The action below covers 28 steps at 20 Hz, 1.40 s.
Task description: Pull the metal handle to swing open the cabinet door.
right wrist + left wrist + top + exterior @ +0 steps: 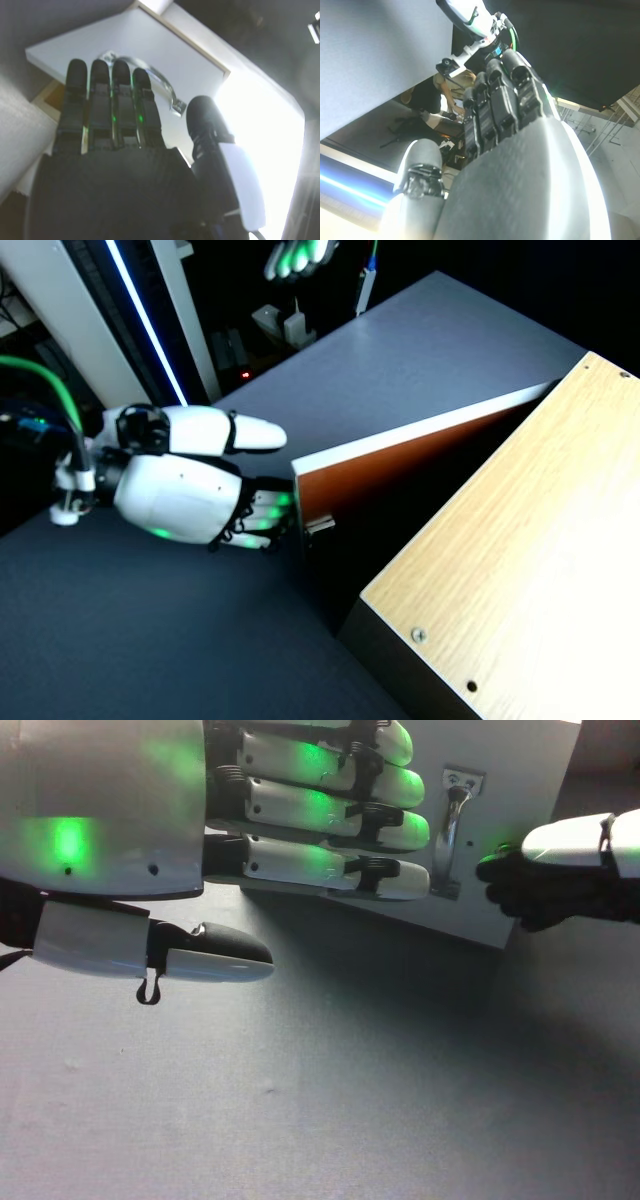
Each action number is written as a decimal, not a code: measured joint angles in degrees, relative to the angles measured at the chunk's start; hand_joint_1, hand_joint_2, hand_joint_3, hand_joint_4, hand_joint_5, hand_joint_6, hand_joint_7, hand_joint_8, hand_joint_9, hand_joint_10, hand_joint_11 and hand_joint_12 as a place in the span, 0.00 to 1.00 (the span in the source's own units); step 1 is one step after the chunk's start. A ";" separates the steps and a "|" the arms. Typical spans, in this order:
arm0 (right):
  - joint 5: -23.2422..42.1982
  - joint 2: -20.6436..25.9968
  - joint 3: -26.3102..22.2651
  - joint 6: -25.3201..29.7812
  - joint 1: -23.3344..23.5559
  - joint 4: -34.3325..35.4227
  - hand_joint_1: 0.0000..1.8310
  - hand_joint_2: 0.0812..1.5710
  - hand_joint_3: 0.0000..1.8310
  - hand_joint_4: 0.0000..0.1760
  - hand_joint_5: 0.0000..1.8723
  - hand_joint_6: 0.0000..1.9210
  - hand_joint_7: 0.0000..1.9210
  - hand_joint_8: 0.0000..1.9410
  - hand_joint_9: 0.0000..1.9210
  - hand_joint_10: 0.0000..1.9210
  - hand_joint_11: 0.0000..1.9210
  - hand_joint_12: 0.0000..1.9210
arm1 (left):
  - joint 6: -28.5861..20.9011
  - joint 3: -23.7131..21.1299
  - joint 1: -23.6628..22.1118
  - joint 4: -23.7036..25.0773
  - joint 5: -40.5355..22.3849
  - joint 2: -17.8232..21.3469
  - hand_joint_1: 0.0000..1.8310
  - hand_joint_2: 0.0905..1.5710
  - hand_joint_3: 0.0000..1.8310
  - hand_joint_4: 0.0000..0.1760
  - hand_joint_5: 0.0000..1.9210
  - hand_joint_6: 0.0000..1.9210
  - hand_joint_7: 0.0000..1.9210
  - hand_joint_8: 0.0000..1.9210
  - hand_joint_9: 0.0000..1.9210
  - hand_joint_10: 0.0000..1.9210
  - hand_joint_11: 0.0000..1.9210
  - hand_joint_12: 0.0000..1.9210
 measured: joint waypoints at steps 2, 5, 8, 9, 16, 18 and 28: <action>-0.04 0.44 0.11 0.00 -0.37 -0.04 0.00 0.98 0.00 0.00 0.18 0.00 0.18 0.00 0.16 0.00 0.00 0.44 | 0.00 0.00 0.00 0.00 0.04 0.00 0.00 1.00 0.02 0.00 0.16 0.00 0.17 0.00 0.15 0.00 0.00 0.35; -0.04 1.16 0.24 0.00 -0.70 -0.13 0.00 0.98 0.00 0.00 0.18 0.00 0.18 0.00 0.16 0.00 0.00 0.44 | 0.00 0.00 0.00 0.00 0.00 0.00 0.00 1.00 0.02 0.00 0.16 0.00 0.17 0.00 0.15 0.00 0.00 0.35; 1.07 2.14 0.15 0.00 -1.49 -0.09 0.00 0.98 0.00 0.00 0.19 0.00 0.18 0.00 0.16 0.00 0.00 0.45 | -0.02 0.00 0.00 0.00 -0.02 0.00 0.00 1.00 0.02 0.00 0.16 0.00 0.16 0.00 0.15 0.00 0.00 0.35; 0.94 2.49 -0.13 0.00 -1.79 -0.13 0.00 0.98 0.00 0.00 0.19 0.00 0.18 0.00 0.16 0.00 0.00 0.45 | 0.00 0.00 0.00 0.00 0.04 0.00 0.00 1.00 0.02 0.00 0.16 0.00 0.16 0.00 0.15 0.00 0.00 0.34; 2.58 4.44 -1.25 0.02 -3.32 -0.20 0.00 0.98 0.00 0.00 0.19 0.00 0.19 0.00 0.17 0.00 0.00 0.46 | 0.00 0.00 0.00 0.02 0.02 0.00 0.00 1.00 0.02 0.00 0.16 0.00 0.16 0.00 0.15 0.00 0.00 0.34; 3.26 5.25 -1.73 0.02 -4.31 -0.31 0.00 0.98 0.00 0.00 0.19 0.00 0.19 0.00 0.17 0.00 0.00 0.46 | 0.00 0.00 0.00 0.02 -0.04 0.00 0.00 1.00 0.02 0.00 0.16 0.00 0.16 0.00 0.15 0.00 0.00 0.33; 6.88 9.01 -1.73 0.00 -9.60 -0.55 0.00 1.00 0.00 0.00 0.20 0.00 0.20 0.00 0.18 0.00 0.00 0.48 | 0.00 0.00 0.00 0.00 0.00 0.00 0.00 1.00 0.01 0.00 0.17 0.00 0.17 0.00 0.15 0.00 0.00 0.36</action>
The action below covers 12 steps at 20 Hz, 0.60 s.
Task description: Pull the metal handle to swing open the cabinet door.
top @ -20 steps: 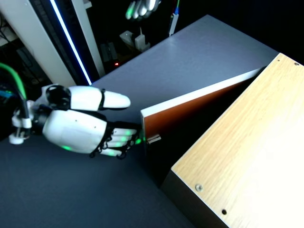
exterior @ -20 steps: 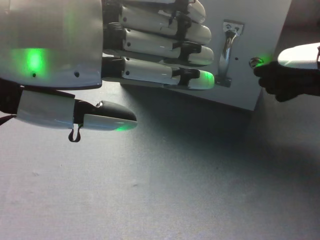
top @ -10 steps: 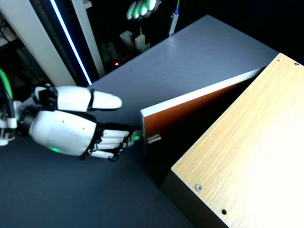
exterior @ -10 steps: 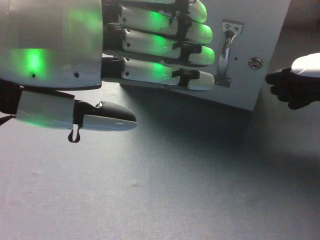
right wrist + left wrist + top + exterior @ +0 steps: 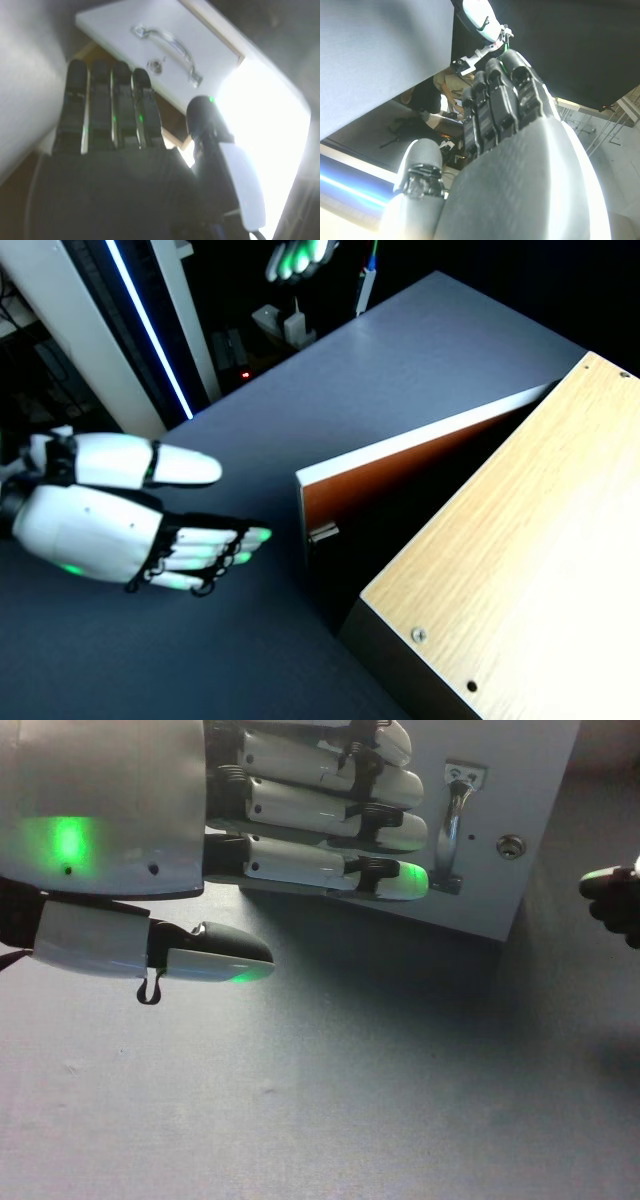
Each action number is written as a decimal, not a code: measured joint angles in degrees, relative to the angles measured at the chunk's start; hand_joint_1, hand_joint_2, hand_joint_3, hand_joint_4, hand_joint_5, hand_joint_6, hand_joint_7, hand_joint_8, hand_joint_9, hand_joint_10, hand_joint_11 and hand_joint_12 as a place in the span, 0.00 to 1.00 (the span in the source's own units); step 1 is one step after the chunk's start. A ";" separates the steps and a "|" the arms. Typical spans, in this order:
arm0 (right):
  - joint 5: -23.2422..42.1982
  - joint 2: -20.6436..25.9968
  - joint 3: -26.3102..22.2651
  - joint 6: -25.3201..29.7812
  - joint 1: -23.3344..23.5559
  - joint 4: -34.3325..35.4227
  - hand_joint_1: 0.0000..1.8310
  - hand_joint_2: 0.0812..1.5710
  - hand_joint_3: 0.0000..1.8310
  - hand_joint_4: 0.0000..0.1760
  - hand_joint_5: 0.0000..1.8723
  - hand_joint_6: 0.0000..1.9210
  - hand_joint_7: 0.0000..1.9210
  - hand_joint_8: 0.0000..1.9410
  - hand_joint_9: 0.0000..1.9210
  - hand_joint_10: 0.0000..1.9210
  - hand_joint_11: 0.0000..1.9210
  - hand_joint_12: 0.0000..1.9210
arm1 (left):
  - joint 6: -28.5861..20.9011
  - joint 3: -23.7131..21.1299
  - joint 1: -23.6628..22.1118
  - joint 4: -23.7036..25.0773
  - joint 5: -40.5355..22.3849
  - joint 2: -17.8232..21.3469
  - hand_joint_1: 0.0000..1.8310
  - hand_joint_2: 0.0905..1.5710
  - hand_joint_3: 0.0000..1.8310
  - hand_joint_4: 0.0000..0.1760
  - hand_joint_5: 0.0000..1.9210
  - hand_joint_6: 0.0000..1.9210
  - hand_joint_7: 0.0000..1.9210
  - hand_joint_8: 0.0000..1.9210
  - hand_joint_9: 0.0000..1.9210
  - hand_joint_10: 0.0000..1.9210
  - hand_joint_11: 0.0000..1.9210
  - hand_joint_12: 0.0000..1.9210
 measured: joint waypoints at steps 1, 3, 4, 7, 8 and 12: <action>0.26 0.28 0.04 -0.02 -0.48 -0.13 0.00 1.00 0.00 0.00 0.20 0.00 0.20 0.00 0.18 0.00 0.00 0.49 | 0.00 0.00 0.00 0.00 -0.02 0.00 0.00 1.00 0.03 0.00 0.16 0.00 0.17 0.00 0.15 0.00 0.00 0.35; 0.74 0.74 0.42 0.00 -1.27 -0.70 0.00 1.00 0.01 0.00 0.20 0.00 0.21 0.00 0.18 0.00 0.00 0.49 | 0.00 0.00 0.00 -0.02 -0.04 0.00 0.00 1.00 0.03 0.00 0.16 0.00 0.17 0.00 0.15 0.00 0.00 0.36; 1.14 0.85 0.90 -0.04 -1.84 -0.76 0.00 1.00 0.01 0.00 0.20 0.00 0.20 0.00 0.18 0.00 0.00 0.49 | 0.00 0.00 0.00 0.00 0.00 0.00 0.00 1.00 0.02 0.00 0.16 0.00 0.17 0.00 0.16 0.00 0.00 0.37; 1.29 0.96 2.25 -0.04 -2.49 -0.81 0.00 1.00 0.01 0.00 0.20 0.00 0.21 0.00 0.19 0.01 0.00 0.49 | 0.00 0.00 0.00 0.00 -0.02 0.00 0.00 1.00 0.02 0.00 0.15 0.00 0.17 0.00 0.16 0.00 0.00 0.38; 1.33 0.90 2.78 -0.02 -2.49 -0.76 0.00 1.00 0.01 0.00 0.20 0.00 0.21 0.00 0.19 0.00 0.00 0.49 | 0.00 0.00 0.00 0.00 0.02 0.00 0.00 1.00 0.02 0.00 0.15 0.00 0.17 0.00 0.16 0.00 0.00 0.38; 2.10 -0.98 5.62 -0.02 -2.49 1.77 0.00 1.00 0.01 0.00 0.19 0.00 0.20 0.00 0.18 0.00 0.00 0.47 | 0.00 0.00 0.00 0.00 0.00 0.00 0.00 1.00 0.04 0.00 0.17 0.00 0.18 0.00 0.17 0.00 0.00 0.39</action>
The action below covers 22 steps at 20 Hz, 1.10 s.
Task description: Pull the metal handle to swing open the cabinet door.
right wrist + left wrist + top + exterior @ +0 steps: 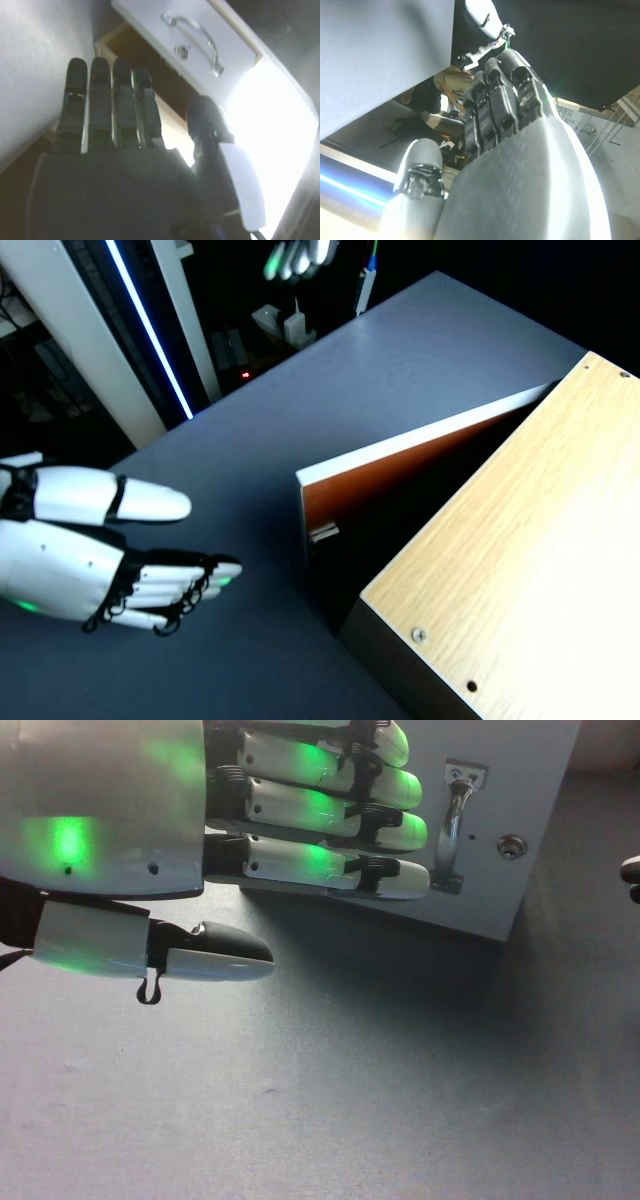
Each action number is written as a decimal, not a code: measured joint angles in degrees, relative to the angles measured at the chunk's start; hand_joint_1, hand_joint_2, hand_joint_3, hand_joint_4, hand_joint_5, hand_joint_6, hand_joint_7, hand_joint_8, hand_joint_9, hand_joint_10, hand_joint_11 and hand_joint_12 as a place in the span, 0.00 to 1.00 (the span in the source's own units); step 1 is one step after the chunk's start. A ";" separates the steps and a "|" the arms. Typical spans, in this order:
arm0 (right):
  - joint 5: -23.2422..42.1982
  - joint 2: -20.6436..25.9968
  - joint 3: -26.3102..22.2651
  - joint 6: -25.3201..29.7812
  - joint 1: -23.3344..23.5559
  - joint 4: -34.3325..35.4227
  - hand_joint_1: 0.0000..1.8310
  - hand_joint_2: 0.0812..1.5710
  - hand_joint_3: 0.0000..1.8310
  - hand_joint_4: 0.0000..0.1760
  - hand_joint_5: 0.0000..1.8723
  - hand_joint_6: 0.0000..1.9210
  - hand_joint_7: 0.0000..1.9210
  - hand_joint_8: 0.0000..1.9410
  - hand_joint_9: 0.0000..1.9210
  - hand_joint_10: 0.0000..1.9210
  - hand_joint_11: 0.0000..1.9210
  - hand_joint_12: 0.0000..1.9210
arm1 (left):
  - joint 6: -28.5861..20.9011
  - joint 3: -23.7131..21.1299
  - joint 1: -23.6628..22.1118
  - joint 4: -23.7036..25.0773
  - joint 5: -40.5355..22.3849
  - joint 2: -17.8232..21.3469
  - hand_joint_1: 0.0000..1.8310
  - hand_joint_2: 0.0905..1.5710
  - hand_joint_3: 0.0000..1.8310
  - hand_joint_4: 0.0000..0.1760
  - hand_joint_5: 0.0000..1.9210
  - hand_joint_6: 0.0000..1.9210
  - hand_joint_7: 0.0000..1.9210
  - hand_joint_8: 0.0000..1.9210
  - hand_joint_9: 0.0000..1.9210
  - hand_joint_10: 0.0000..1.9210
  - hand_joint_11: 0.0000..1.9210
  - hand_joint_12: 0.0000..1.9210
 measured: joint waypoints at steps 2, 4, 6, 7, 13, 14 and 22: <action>0.00 -1.25 1.27 -0.02 0.00 2.56 0.00 1.00 0.02 0.00 0.19 0.00 0.20 0.00 0.18 0.00 0.00 0.47 | 0.00 0.00 0.00 0.00 0.00 0.00 0.00 1.00 0.04 0.00 0.17 0.00 0.18 0.00 0.17 0.00 0.00 0.39; -0.04 -2.21 2.34 0.00 0.00 4.55 0.00 1.00 0.02 0.00 0.19 0.00 0.20 0.00 0.18 0.00 0.00 0.48 | 0.00 0.00 0.00 0.00 0.02 0.00 0.00 1.00 0.03 0.00 0.16 0.00 0.17 0.00 0.16 0.00 0.00 0.38; -0.15 -3.08 2.82 -0.02 0.00 5.92 0.00 1.00 0.02 0.00 0.19 0.00 0.20 0.00 0.18 0.00 0.00 0.48 | 0.00 0.00 0.00 0.00 0.00 0.00 0.00 1.00 0.04 0.00 0.17 0.00 0.18 0.00 0.17 0.00 0.00 0.38; -0.28 -3.69 3.04 -0.02 0.02 6.84 0.00 1.00 0.02 0.00 0.19 0.00 0.20 0.00 0.18 0.00 0.00 0.48 | 0.00 0.00 0.00 0.00 0.00 0.00 0.00 1.00 0.04 0.00 0.17 0.00 0.18 0.00 0.16 0.00 0.00 0.38; -0.55 -7.45 4.48 -0.04 0.85 13.92 0.00 1.00 0.01 0.00 0.19 0.00 0.20 0.00 0.18 0.00 0.00 0.48 | 0.02 0.00 0.00 0.00 -0.02 0.00 0.00 1.00 0.05 0.00 0.18 0.01 0.18 0.00 0.17 0.00 0.00 0.39; -0.74 -8.28 4.76 -0.07 0.85 15.19 0.00 1.00 0.01 0.00 0.19 0.00 0.20 0.00 0.18 0.00 0.00 0.47 | 0.00 0.00 0.00 0.00 0.00 0.00 0.00 1.00 0.05 0.00 0.19 0.01 0.18 0.00 0.17 0.00 0.00 0.39; -0.52 -13.57 7.91 -0.07 1.95 21.03 0.00 1.00 0.01 0.00 0.19 0.00 0.20 0.00 0.19 0.00 0.00 0.50 | 0.00 0.00 0.00 0.00 -0.07 0.00 0.00 1.00 0.04 0.00 0.16 0.00 0.17 0.00 0.16 0.00 0.00 0.35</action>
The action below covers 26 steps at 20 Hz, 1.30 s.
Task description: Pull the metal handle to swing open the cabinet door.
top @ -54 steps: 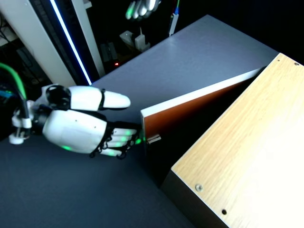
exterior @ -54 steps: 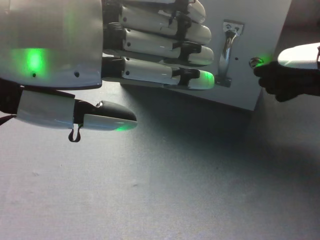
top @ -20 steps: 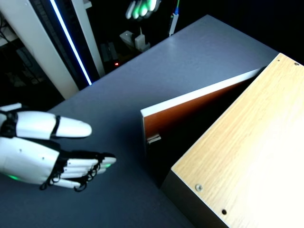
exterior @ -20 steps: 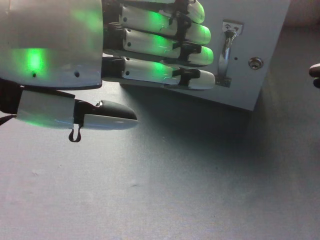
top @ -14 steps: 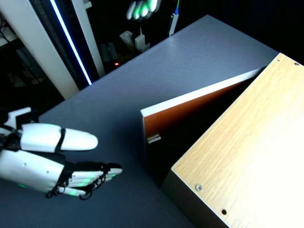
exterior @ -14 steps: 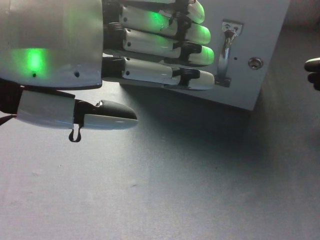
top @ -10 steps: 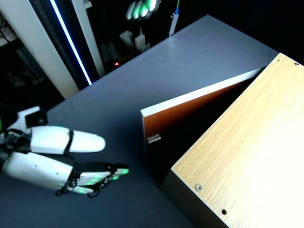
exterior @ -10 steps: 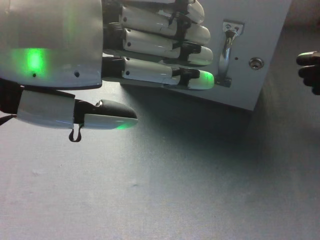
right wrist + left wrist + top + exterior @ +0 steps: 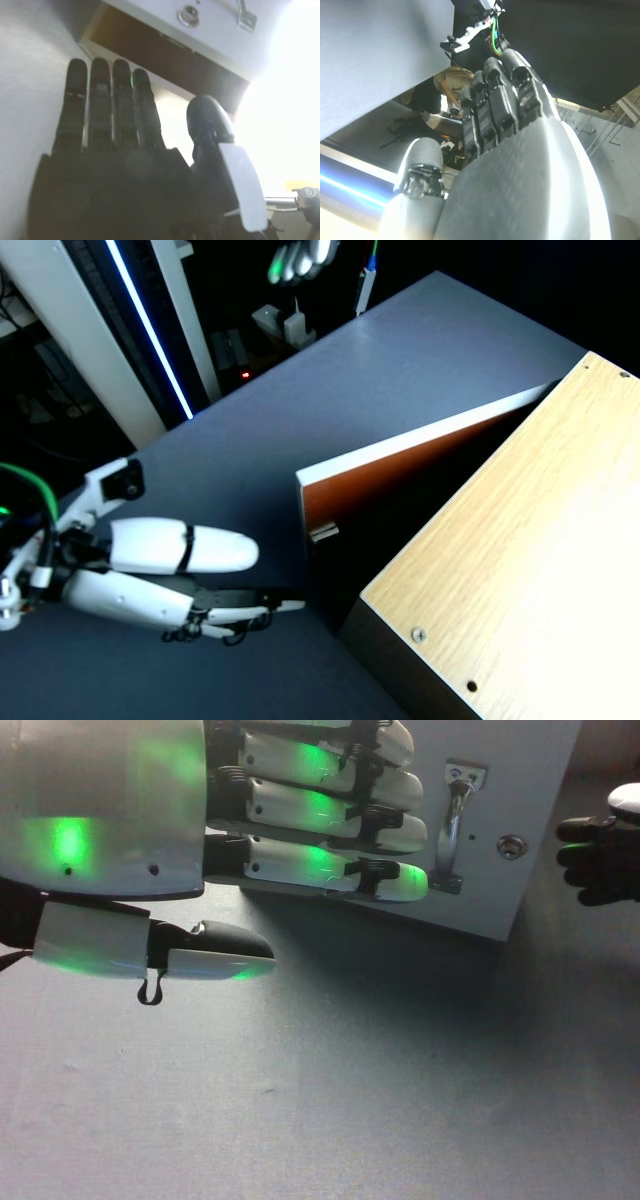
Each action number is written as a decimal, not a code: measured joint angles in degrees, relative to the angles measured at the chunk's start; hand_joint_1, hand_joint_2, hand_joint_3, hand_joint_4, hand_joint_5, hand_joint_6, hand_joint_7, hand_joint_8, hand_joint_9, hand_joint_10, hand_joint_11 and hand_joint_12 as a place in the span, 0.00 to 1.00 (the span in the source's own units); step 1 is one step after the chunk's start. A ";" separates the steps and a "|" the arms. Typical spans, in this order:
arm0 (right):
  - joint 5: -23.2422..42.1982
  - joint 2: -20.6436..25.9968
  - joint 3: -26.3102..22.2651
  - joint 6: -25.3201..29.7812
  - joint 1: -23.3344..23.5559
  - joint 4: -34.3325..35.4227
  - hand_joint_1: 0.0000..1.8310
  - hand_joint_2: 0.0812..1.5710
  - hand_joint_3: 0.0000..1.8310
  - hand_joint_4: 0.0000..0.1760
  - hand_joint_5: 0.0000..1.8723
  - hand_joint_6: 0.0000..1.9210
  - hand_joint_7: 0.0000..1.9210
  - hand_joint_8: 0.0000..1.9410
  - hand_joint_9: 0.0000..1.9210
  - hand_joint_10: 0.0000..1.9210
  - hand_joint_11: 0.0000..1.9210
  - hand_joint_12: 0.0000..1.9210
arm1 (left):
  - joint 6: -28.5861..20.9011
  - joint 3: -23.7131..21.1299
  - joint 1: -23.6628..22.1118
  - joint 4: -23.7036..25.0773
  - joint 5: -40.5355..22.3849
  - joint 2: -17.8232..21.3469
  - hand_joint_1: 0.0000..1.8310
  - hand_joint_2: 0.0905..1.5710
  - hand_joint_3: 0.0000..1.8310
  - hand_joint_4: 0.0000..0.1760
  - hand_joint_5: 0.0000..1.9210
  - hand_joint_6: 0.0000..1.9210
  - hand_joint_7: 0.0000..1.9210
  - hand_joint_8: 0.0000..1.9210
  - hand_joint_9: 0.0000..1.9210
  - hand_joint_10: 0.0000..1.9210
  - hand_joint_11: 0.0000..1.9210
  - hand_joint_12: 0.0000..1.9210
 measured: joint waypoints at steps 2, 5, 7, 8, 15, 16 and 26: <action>-0.55 -1.38 0.22 0.00 0.35 0.13 0.00 1.00 0.01 0.00 0.19 0.00 0.20 0.00 0.18 0.00 0.00 0.49 | 0.00 0.00 0.00 0.00 0.07 0.00 0.00 1.00 0.04 0.00 0.16 0.00 0.18 0.00 0.16 0.00 0.00 0.35; -0.70 -2.84 0.28 -1.33 2.16 0.09 0.00 1.00 0.01 0.00 0.20 0.00 0.20 0.00 0.18 0.00 0.00 0.48 | -0.02 0.00 0.00 -0.02 0.00 0.00 0.00 1.00 0.04 0.00 0.17 0.00 0.18 0.00 0.17 0.00 0.00 0.37; -0.66 -3.32 0.07 -2.01 3.56 0.39 0.00 1.00 0.01 0.00 0.20 0.00 0.21 0.00 0.18 0.00 0.00 0.48 | 0.00 0.00 0.00 0.00 0.07 0.00 0.00 1.00 0.04 0.00 0.17 0.00 0.18 0.00 0.17 0.00 0.00 0.38; -0.87 -3.34 -0.35 -3.21 4.20 0.96 0.00 1.00 0.01 0.00 0.20 0.00 0.21 0.00 0.18 0.00 0.00 0.48 | 0.00 0.00 0.00 0.00 0.04 0.00 0.00 1.00 0.04 0.00 0.18 0.00 0.18 0.00 0.17 0.00 0.00 0.39; -1.81 -2.75 -1.95 -4.57 4.96 0.42 0.00 1.00 0.01 0.00 0.20 0.00 0.20 0.00 0.18 0.00 0.00 0.48 | 0.00 0.00 0.00 0.00 0.07 0.00 0.00 1.00 0.04 0.00 0.17 0.00 0.18 0.00 0.17 0.00 0.00 0.39; -1.81 -2.47 -2.40 -4.61 4.96 -0.70 0.00 1.00 0.01 0.00 0.20 0.00 0.20 0.00 0.18 0.00 0.00 0.48 | 0.02 0.00 0.00 0.00 0.09 0.00 0.00 1.00 0.04 0.00 0.17 0.00 0.18 0.00 0.17 0.00 0.00 0.39; -1.29 -0.96 -6.88 -4.61 4.55 -10.03 0.00 1.00 0.01 0.00 0.20 0.00 0.20 0.00 0.18 0.00 0.00 0.48 | 0.00 0.00 0.00 0.00 0.09 0.00 0.00 1.00 0.03 0.00 0.17 0.00 0.18 0.00 0.17 0.00 0.00 0.39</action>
